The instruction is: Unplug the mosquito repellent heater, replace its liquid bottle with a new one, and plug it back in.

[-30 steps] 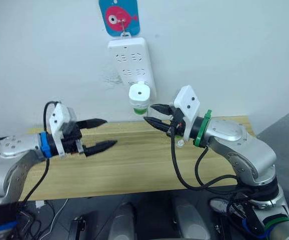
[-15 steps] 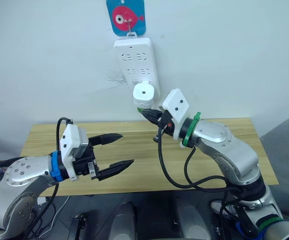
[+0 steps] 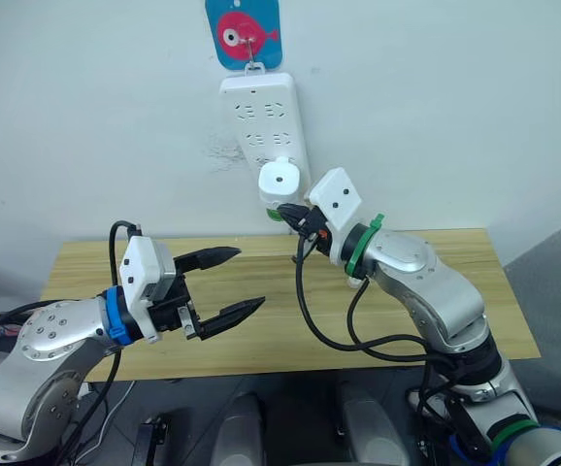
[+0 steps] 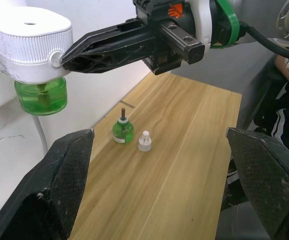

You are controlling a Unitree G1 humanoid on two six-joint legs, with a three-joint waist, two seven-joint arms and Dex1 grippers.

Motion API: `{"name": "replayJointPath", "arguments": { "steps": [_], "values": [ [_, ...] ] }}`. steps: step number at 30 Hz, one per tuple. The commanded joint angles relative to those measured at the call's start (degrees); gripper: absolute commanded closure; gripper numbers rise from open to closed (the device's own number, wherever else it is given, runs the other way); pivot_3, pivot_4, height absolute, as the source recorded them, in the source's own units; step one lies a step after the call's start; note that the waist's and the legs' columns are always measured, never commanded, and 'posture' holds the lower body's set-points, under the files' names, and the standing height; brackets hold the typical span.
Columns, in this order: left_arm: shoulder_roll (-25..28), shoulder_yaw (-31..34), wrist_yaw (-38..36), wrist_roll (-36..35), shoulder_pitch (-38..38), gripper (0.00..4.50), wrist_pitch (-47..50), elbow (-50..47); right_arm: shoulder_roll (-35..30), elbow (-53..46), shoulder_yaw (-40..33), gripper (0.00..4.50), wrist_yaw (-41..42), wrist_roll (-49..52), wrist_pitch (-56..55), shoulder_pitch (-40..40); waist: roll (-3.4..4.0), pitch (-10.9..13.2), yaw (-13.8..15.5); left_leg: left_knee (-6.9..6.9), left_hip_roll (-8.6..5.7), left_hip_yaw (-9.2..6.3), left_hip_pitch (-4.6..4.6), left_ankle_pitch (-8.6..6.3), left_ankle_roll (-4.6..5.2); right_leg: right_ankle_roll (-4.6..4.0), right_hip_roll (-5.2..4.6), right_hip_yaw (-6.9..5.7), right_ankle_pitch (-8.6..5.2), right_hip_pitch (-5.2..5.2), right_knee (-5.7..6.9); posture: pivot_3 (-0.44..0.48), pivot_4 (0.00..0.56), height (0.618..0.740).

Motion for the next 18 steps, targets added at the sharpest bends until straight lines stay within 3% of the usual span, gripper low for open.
{"name": "replayJointPath", "arguments": {
  "steps": [1,18],
  "values": [
    [-0.05,-0.10,0.34,0.06,0.23,0.00,-1.22,-1.44,0.83,-1.24,0.00,4.49,-0.53,-0.88,-0.93,-1.15,0.00,0.00,0.01,0.00,0.00,0.00,0.00,0.00,0.00,0.00,0.00,0.00,0.00,0.00,0.00,-0.050,0.205,0.725],
    [0.13,-1.59,0.73,0.54,-0.13,0.00,-1.97,-0.41,1.65,1.79,-3.20,4.49,-3.41,-3.22,-1.06,-1.89,0.00,0.00,0.19,0.09,-0.02,-0.02,0.00,0.00,0.00,0.00,0.00,0.00,0.00,0.02,0.08,-0.052,0.204,0.725]
  ]
}}
